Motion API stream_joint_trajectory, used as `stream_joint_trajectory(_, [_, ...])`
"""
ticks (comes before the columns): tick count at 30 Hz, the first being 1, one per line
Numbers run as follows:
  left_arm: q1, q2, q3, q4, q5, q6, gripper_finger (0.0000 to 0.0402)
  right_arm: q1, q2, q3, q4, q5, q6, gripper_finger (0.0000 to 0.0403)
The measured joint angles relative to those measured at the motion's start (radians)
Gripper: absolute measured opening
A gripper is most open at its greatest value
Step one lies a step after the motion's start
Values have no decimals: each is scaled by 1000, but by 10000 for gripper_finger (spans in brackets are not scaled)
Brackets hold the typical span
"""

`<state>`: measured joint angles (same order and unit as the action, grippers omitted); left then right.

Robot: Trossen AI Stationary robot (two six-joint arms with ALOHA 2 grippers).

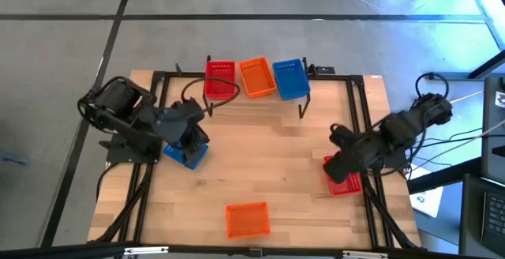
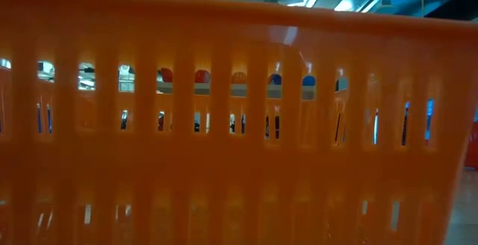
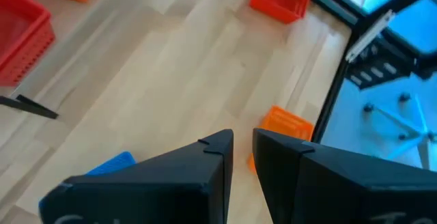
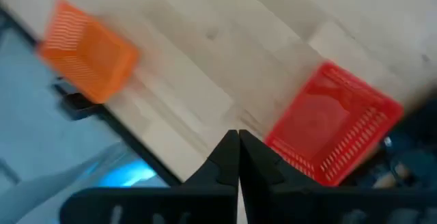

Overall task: Stack baskets on shelf by color
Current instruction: Stack the orange basket into the orange basket on the shelf

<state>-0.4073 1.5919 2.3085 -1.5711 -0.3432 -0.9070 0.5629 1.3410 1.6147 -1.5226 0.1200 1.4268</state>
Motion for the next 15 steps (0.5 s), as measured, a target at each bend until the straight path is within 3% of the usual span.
stream_joint_trajectory(3, [-8, -5, 1, 0, -34, -34, 49, 20, 2, -103, 30, -11, 34, 0])
stream_joint_trajectory(8, [-8, -2, 1, 0, -43, -85, 49, 0, 2, -248, 41, -182, 10, 1])
stream_joint_trajectory(15, [-9, 32, 1, 0, 22, -113, 49, -4, 3, -364, 243, -207, -82, 11])
